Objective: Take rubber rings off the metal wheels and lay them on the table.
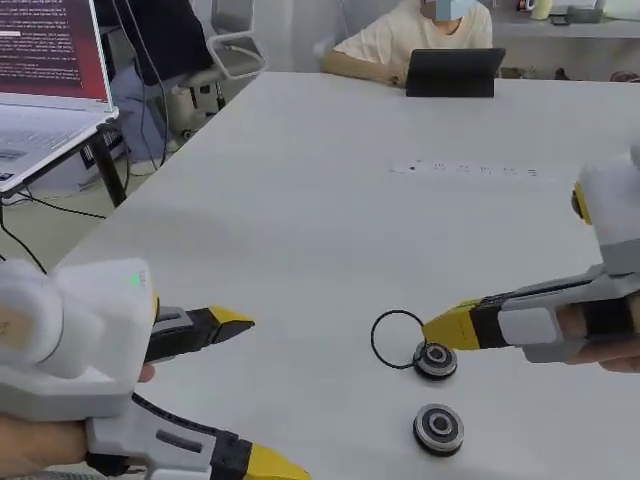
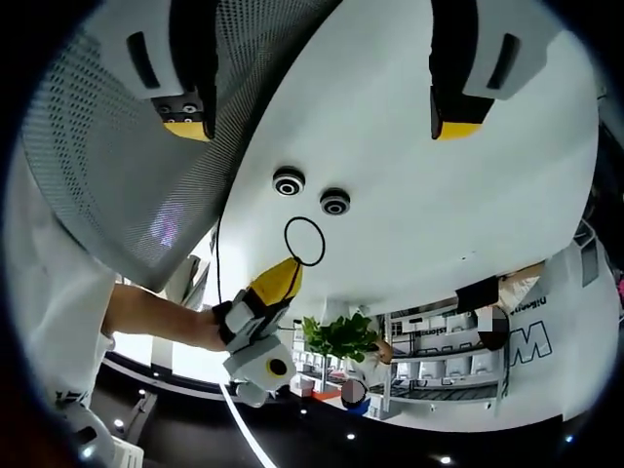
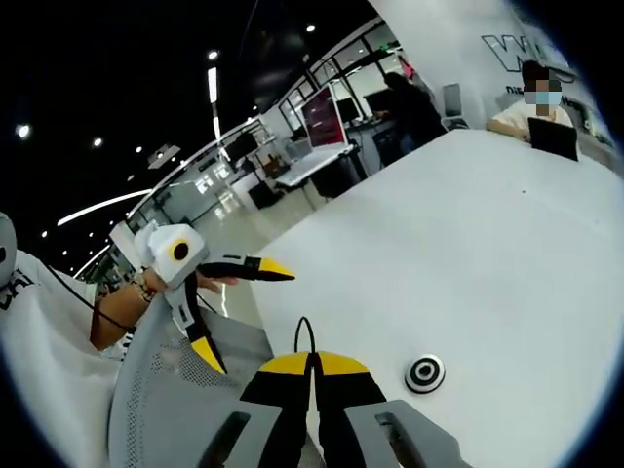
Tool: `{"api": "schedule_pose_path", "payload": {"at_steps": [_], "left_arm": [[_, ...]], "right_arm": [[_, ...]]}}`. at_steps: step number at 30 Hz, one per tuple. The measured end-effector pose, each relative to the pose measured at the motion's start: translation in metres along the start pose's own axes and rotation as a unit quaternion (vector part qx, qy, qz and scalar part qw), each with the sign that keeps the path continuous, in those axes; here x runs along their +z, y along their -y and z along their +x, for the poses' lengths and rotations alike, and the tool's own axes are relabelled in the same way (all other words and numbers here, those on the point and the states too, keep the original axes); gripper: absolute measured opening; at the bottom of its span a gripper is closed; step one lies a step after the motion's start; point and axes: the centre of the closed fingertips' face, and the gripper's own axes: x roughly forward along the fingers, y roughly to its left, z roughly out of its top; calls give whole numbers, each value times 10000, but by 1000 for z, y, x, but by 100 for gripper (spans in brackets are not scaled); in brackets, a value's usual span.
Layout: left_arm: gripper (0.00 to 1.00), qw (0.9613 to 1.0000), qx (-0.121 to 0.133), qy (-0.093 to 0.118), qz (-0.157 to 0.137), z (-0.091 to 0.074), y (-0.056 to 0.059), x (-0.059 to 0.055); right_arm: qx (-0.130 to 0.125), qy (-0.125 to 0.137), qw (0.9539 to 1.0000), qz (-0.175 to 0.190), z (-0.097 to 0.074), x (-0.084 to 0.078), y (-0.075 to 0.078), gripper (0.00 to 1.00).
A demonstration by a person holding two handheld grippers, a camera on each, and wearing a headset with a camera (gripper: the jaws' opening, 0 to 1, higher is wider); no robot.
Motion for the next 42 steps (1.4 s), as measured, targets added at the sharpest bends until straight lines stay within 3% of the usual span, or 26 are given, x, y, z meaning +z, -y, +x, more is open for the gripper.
{"api": "schedule_pose_path", "payload": {"at_steps": [10, 18, 34, 42], "left_arm": [[90, 9999, 18, -98, 118, 1, 2, -2], [90, 9999, 45, -122, 101, 0, 0, -4], [89, 9998, 86, -142, 86, -1, -1, -5], [88, 9998, 90, -149, 70, -2, -1, -6]], "right_arm": [[227, -367, 9988, -235, 27, -6, -13, 0], [256, -626, 9972, -314, 42, -16, -15, 0], [208, -1145, 9930, -215, 72, -39, 0, 0], [85, -1413, 9896, -244, 78, -56, 9, 0]]}}
